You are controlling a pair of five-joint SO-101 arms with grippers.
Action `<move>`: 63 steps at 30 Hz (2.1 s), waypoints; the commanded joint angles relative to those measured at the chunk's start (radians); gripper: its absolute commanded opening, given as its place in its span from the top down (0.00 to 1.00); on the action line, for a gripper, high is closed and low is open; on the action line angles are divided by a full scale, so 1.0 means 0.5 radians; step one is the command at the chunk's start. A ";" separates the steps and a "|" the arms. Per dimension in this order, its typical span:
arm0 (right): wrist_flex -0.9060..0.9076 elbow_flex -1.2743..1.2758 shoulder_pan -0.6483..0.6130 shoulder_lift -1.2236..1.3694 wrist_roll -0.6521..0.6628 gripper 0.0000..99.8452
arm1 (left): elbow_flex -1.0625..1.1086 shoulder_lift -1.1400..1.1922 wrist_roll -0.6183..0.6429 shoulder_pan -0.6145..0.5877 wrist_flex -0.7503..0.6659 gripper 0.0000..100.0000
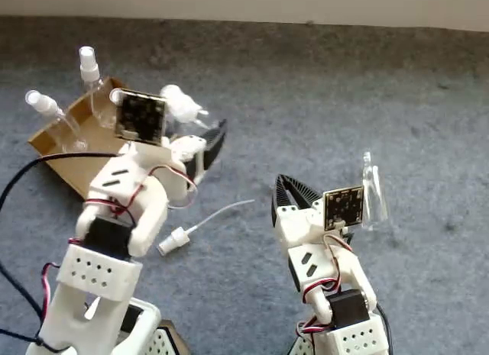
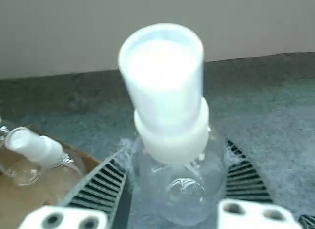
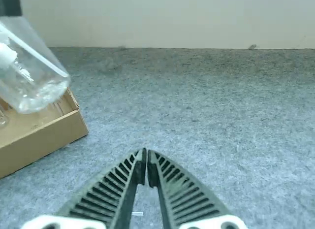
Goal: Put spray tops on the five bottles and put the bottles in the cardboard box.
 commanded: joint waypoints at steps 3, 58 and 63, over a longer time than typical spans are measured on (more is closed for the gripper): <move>0.008 0.305 0.020 -0.020 0.018 0.99 | -0.216 -0.078 0.003 -0.333 0.282 0.86; 0.106 0.305 0.020 -0.020 0.018 0.99 | 0.440 0.907 -0.377 -1.165 -1.123 0.86; 0.106 0.305 0.020 -0.020 0.018 0.99 | 0.440 1.069 -0.377 -1.162 -1.267 0.86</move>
